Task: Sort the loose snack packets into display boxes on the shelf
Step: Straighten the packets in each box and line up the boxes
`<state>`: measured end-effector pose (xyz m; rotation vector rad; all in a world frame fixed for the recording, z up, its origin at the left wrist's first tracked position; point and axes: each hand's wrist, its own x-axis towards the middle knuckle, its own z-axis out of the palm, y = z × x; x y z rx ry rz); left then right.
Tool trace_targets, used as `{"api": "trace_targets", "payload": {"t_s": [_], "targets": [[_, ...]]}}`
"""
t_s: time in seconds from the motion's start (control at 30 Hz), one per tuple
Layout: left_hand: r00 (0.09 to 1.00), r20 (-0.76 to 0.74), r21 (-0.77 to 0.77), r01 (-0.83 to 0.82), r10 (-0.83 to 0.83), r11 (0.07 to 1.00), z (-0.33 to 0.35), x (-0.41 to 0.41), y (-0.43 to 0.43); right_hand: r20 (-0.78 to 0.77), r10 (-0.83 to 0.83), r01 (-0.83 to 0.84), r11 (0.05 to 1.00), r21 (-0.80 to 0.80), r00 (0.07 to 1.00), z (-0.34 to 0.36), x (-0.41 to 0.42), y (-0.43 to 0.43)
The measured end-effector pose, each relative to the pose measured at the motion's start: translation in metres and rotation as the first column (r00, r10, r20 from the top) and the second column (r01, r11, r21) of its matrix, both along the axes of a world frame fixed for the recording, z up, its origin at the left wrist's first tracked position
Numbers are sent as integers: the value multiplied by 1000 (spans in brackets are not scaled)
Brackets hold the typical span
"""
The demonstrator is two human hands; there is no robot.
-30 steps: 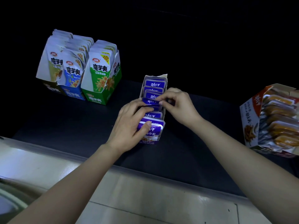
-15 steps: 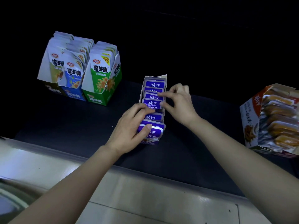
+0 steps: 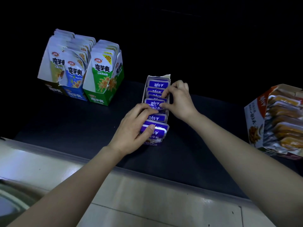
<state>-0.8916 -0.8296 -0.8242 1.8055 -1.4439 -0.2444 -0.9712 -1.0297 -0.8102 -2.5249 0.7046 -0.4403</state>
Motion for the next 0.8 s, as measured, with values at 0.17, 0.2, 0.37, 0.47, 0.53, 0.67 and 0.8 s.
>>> {"api": "trace_targets", "payload": {"t_s": [0.17, 0.2, 0.37, 0.47, 0.53, 0.67, 0.8], "targets": [[1000, -3, -5, 4, -4, 1000, 0, 1, 0, 26, 83, -77, 977, -198, 996, 0, -3, -2], [1000, -5, -3, 5, -5, 1000, 0, 1, -1, 24, 104, -95, 961, -258, 994, 0, -4, -1], [1000, -3, 2, 5, -5, 1000, 0, 1, 0, 6, 164, -148, 907, -393, 987, 0, -8, -1], [1000, 1, -2, 4, -4, 1000, -1, 1, -1, 7, 160, -145, 916, -375, 987, -1, -7, 0], [1000, -1, 0, 4, -4, 1000, -1, 1, -1, 18, 155, -139, 926, -351, 988, -3, -7, 2], [1000, -10, -3, 5, -5, 1000, -1, 1, 0, 37, 168, -141, 914, -381, 985, -4, -8, 0], [1000, -9, -4, 4, -4, 1000, -1, 1, 0, 31, 172, -146, 907, -395, 985, -7, -11, 1]]}}
